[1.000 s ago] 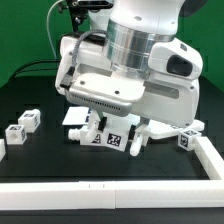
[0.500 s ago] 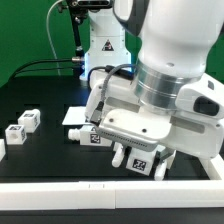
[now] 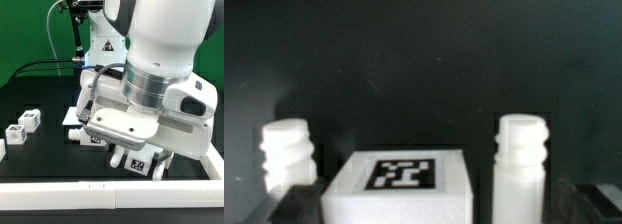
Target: Assemble chair
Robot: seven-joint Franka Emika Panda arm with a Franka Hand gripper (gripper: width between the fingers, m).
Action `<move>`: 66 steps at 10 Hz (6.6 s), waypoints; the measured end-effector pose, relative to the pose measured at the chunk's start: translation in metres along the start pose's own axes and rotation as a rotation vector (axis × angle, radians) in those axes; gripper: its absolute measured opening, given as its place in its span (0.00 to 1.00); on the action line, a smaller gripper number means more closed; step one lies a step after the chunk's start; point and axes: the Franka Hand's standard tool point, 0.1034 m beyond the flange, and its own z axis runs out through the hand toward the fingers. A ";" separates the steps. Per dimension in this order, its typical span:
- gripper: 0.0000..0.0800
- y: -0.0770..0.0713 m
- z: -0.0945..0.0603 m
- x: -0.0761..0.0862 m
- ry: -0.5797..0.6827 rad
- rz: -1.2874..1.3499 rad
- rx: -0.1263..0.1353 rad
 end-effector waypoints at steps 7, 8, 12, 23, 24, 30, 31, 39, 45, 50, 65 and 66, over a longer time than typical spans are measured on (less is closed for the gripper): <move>0.81 -0.019 -0.031 -0.017 -0.060 0.105 -0.015; 0.81 -0.015 -0.044 -0.024 -0.076 0.160 -0.023; 0.81 -0.011 -0.059 -0.034 -0.096 0.463 -0.050; 0.81 -0.029 -0.052 -0.039 0.077 1.779 -0.014; 0.81 -0.030 -0.054 -0.048 0.112 1.939 -0.013; 0.81 -0.036 -0.039 -0.062 0.221 2.542 0.054; 0.81 -0.035 -0.038 -0.061 0.236 2.632 0.078; 0.81 -0.025 -0.024 -0.045 0.283 2.911 0.526; 0.81 -0.039 -0.036 -0.006 0.224 2.815 0.799; 0.81 -0.028 -0.005 -0.009 0.222 2.828 0.786; 0.81 -0.027 0.021 -0.007 0.360 2.868 0.947; 0.81 -0.028 0.018 -0.007 0.373 2.875 0.944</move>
Offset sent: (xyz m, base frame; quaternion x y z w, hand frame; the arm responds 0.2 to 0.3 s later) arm -0.0024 -0.0138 0.0092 0.0079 -0.0061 -0.0143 0.9998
